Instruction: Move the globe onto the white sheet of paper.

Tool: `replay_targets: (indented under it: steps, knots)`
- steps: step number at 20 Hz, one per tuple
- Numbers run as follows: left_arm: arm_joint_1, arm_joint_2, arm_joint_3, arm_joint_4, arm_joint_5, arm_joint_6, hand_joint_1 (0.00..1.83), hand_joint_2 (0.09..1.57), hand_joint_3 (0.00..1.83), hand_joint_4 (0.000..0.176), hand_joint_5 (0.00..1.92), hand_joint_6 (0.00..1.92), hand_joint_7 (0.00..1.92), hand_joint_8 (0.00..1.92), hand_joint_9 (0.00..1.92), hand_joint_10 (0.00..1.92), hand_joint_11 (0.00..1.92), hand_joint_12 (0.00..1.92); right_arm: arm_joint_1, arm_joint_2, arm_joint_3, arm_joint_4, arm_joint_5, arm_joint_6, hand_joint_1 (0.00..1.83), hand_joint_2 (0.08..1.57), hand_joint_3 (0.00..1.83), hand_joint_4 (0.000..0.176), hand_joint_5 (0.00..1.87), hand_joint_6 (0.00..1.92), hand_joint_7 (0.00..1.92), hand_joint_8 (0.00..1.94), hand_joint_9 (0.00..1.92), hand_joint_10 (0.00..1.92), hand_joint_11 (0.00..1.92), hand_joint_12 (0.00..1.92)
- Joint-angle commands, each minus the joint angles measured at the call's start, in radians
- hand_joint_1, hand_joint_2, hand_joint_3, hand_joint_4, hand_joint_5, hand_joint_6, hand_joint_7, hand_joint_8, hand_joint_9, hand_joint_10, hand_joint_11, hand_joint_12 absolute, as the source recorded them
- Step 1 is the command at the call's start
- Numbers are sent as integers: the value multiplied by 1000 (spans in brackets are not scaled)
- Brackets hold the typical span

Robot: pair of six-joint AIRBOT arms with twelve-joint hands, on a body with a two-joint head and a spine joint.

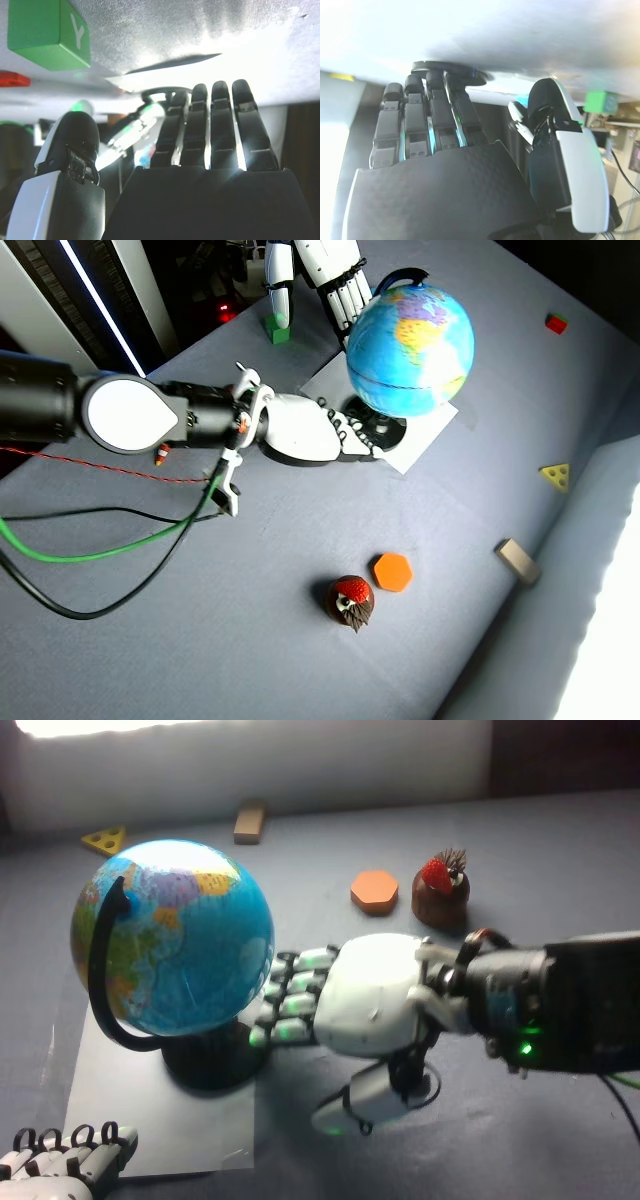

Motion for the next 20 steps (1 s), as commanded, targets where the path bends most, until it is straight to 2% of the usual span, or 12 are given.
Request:
replay_targets:
  steps: [1, 6, 8, 10, 12, 15, 17, 19, 20]
  knots:
    - [1, 3, -1, 37, -75, -8, 0, 1195, 0, 0, 39, 3, 91, 1, 88, 3, 0, 269, 23, 17, -14, 5, 58, 17, 0, 1223, 2, 0, 126, 6, 138, 1, 86, 6, 0, 0]
    - [-14, 13, -14, 7, -14, -18, 0, 1196, 1, 0, 49, 6, 90, 1, 91, 4, 0, 271, 36, 121, -117, 5, 4, 62, 0, 1223, 2, 0, 125, 5, 137, 0, 85, 5, 0, 0]
    - [-48, 26, -34, -56, 51, 0, 0, 1196, 1, 0, 42, 3, 91, 1, 89, 3, 0, 272, 25, 190, -162, 5, -33, 146, 0, 1223, 2, 0, 129, 7, 137, 0, 85, 5, 0, 0]
    - [-93, 35, -55, -123, 93, 38, 0, 1196, 1, 0, 40, 2, 91, 1, 88, 2, 0, 272, 19, 260, -207, 5, -90, 269, 0, 1223, 2, 0, 129, 7, 137, 0, 85, 5, 0, 0]
    - [-137, 41, -74, -188, 144, 65, 0, 1196, 0, 0, 39, 1, 91, 0, 88, 2, 0, 272, 26, 329, -276, 5, -160, 312, 0, 1223, 2, 0, 129, 7, 136, 0, 84, 5, 0, 0]
    - [-249, 46, -104, -321, 203, 161, 0, 1195, 0, 0, 40, 1, 89, 0, 88, 2, 0, 272, 62, 423, -406, 5, -298, 339, 0, 1221, 1, 0, 128, 6, 136, 0, 84, 5, 0, 0]
    - [-345, 35, -116, -429, 225, 229, 0, 1194, 0, 0, 40, 1, 88, 0, 88, 1, 0, 256, 113, 470, -485, 6, -404, 390, 0, 1221, 1, 0, 130, 7, 136, 0, 85, 5, 0, 0]
    - [-440, 20, -117, -535, 243, 330, 0, 1194, 0, 0, 47, 4, 99, 4, 90, 2, 0, 251, 161, 502, -541, 6, -489, 439, 0, 1222, 1, 0, 136, 9, 142, 3, 86, 5, 0, 0]
    - [-517, 8, -113, -625, 253, 413, 0, 1196, 1, 0, 78, 16, 129, 16, 111, 10, 0, 252, 196, 531, -583, 6, -524, 469, 0, 1223, 1, 0, 163, 20, 175, 16, 99, 10, 0, 0]
